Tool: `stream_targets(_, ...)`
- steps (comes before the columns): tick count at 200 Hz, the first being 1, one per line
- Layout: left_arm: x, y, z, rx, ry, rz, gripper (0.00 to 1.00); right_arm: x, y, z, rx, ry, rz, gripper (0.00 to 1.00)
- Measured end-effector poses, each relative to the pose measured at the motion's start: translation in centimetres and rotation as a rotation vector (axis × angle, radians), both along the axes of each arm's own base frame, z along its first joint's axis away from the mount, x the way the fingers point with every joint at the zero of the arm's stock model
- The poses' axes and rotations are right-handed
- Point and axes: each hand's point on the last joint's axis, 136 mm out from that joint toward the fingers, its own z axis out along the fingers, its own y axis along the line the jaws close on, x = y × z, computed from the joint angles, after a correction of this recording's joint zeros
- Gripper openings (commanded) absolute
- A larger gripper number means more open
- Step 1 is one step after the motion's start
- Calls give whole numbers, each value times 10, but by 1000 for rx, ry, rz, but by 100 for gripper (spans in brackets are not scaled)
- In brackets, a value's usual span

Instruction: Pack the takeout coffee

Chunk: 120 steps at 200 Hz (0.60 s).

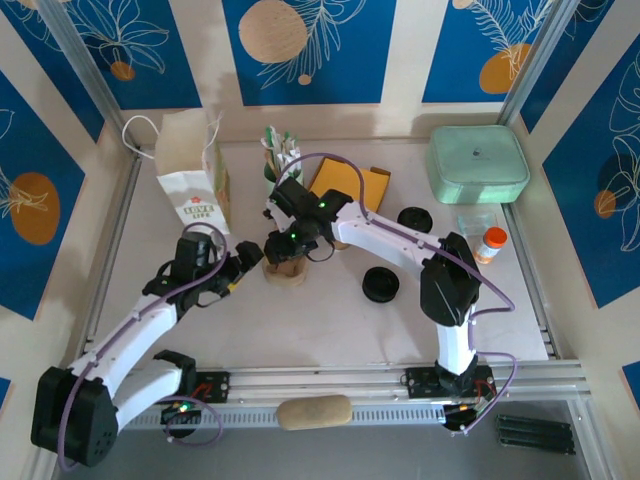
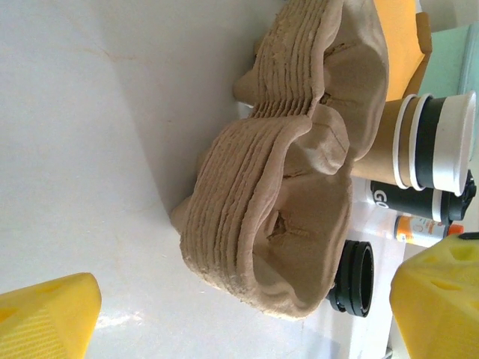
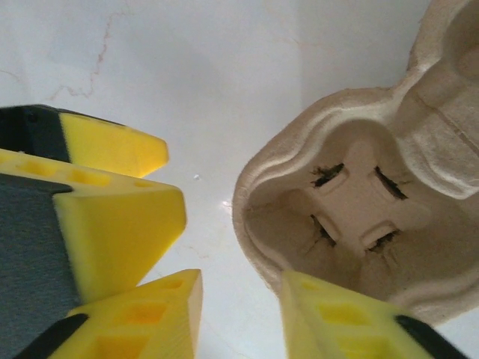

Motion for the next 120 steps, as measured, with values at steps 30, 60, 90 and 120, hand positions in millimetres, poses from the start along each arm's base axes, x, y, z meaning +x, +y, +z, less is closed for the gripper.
stream_targets(30, -6, 5, -5, 41, 11, -10, 99, -3, -2, -7, -49, -34, 22, 48)
stream_targets(60, -14, 13, -14, 93, 22, -12, 99, -7, 0, -16, -97, -61, 59, 49)
stream_targets(90, -20, 20, -23, 121, 28, 3, 100, -11, 5, -25, -130, -64, 93, 48)
stream_targets(120, -24, 24, -32, 144, 44, 11, 99, -13, 8, -34, -149, -56, 114, 49)
